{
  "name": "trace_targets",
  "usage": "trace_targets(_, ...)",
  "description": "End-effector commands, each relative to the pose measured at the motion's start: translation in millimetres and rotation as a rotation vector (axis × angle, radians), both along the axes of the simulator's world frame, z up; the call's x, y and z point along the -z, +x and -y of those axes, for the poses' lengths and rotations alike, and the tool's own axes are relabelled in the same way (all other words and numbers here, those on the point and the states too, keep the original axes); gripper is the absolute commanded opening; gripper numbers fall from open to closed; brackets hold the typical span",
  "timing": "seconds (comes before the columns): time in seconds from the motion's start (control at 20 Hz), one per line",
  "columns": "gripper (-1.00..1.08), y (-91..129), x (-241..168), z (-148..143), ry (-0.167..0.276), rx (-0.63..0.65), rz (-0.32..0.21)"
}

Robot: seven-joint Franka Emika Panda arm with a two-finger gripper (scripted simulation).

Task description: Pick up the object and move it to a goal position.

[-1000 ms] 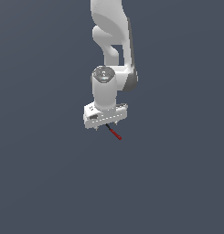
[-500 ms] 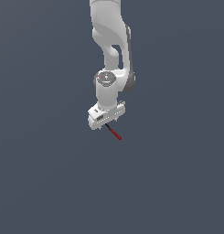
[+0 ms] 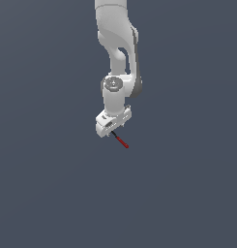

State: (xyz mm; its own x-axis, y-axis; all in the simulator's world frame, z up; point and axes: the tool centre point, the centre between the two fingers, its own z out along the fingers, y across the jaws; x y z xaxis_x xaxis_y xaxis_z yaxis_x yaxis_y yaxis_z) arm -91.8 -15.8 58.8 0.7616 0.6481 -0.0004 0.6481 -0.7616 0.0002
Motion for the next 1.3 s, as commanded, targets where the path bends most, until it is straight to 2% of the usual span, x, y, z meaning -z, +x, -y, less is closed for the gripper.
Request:
trace_targets(0.0, 1.00, -1, 1, 0, 0.000, -0.008, 0.000)
trace_targets(0.25, 1.00, -1, 5, 0, 0.000, -0.004, 0.000)
trace_targets(0.7, 1.00, -2, 42, 0, 0.000, -0.008, 0.000)
trace_targets(1.0, 1.00, -2, 51, 0, 0.000, -0.008, 0.000)
trace_targets(1.05, -1.00, -2, 51, 0, 0.000, -0.008, 0.000)
trace_targets(1.25, -1.00, -2, 51, 0, 0.000, -0.008, 0.000)
